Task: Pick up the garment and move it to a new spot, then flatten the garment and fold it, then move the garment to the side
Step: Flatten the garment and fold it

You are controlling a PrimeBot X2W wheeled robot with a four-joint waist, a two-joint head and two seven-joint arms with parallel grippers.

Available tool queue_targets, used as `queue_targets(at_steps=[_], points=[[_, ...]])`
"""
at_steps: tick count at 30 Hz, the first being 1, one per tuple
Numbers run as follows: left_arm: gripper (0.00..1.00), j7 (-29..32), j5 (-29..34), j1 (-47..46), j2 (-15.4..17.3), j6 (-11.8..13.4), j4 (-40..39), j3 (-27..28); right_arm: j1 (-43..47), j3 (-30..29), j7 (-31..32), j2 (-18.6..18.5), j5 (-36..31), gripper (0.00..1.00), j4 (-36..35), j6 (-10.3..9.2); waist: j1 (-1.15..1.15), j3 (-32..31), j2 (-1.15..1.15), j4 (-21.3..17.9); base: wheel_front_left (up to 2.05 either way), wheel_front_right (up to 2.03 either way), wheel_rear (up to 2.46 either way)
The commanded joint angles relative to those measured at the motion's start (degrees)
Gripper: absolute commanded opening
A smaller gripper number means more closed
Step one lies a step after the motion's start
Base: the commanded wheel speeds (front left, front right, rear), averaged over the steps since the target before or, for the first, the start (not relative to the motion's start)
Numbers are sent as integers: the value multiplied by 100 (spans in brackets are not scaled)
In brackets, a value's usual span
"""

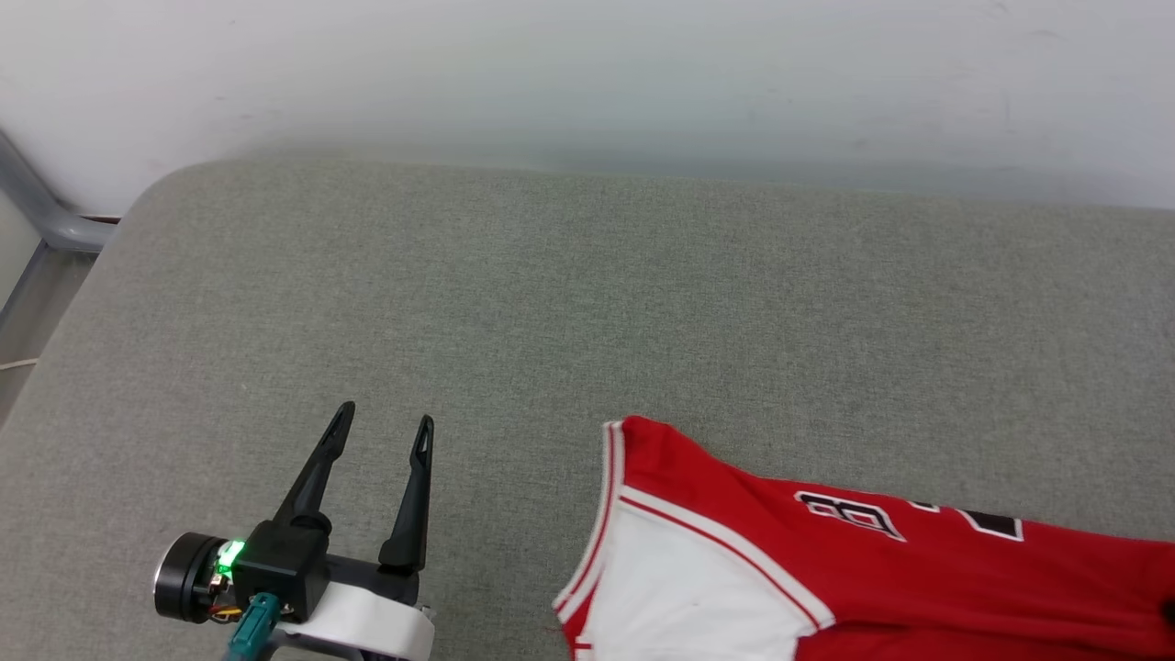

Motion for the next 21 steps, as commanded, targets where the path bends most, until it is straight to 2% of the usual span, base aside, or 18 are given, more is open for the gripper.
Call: queue_targets(at_steps=[1, 4, 10, 15, 21], points=[[100, -12, 38, 18, -22, -27, 7, 20, -44, -134, -76, -160, -128, 0, 123, -30, 0, 2, 0, -6, 0, 0, 0], [100, -12, 33, 12, -47, -40, 10, 31, -146, -395, -265, -381, -432, 0, 310, -23, 0, -4, 0, -15, 0, 0, 0], [100, -13, -7, 95, -103, -66, 68, 56, -108, -356, -317, -320, -628, 0, 207, -20, 0, -147, 0, -18, 0, 0, 0], [100, -12, -17, 182, -147, -84, 101, 69, 170, -105, -214, -133, -638, 0, -335, -20, 0, -318, 0, -25, 0, 0, 0], [100, -12, -31, 326, -194, -92, 103, 151, 695, 250, 133, 105, -607, 0, -1515, -19, 0, -532, 0, -40, 0, 0, 0]])
